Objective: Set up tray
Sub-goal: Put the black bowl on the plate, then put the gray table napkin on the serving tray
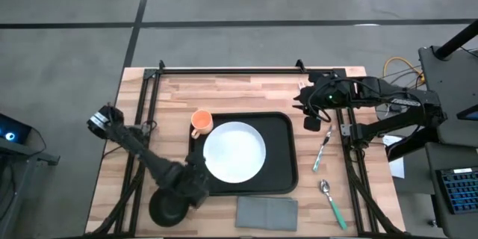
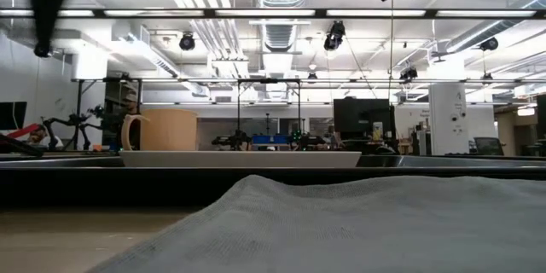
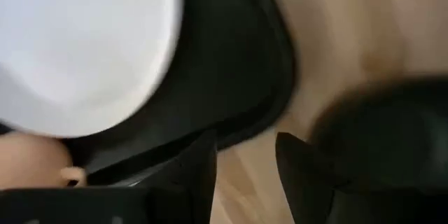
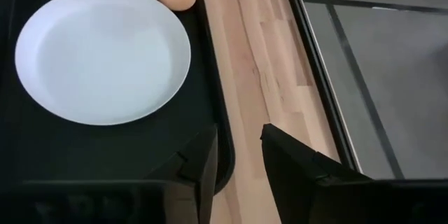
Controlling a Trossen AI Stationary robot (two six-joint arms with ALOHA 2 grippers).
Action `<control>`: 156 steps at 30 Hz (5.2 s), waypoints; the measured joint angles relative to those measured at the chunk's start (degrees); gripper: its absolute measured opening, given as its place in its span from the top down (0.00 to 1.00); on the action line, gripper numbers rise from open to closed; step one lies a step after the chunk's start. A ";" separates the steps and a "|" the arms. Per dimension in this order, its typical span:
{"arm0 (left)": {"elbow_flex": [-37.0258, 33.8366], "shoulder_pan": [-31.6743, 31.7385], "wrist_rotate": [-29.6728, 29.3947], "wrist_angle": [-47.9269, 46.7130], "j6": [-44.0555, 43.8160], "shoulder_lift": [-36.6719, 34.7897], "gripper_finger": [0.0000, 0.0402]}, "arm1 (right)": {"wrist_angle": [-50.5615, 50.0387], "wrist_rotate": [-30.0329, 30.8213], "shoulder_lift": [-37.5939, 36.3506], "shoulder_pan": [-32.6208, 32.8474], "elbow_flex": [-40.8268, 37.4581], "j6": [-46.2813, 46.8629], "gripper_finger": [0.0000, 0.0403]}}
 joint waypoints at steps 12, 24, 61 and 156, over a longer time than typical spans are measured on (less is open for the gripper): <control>-9.22 -4.08 4.40 5.77 -6.99 -3.03 0.68 | 1.36 0.04 0.01 0.02 -0.50 0.29 0.73; -17.57 -3.87 7.40 13.28 -10.85 -3.10 0.68 | 1.74 0.07 0.06 0.02 -0.52 0.91 0.73; 7.21 23.26 8.68 6.64 -10.68 -3.14 1.00 | 1.73 -1.31 0.05 0.02 -0.66 0.48 0.79; -4.58 10.01 1.17 32.78 -63.33 -4.15 0.92 | 11.96 -8.15 5.95 23.90 -7.14 17.24 0.64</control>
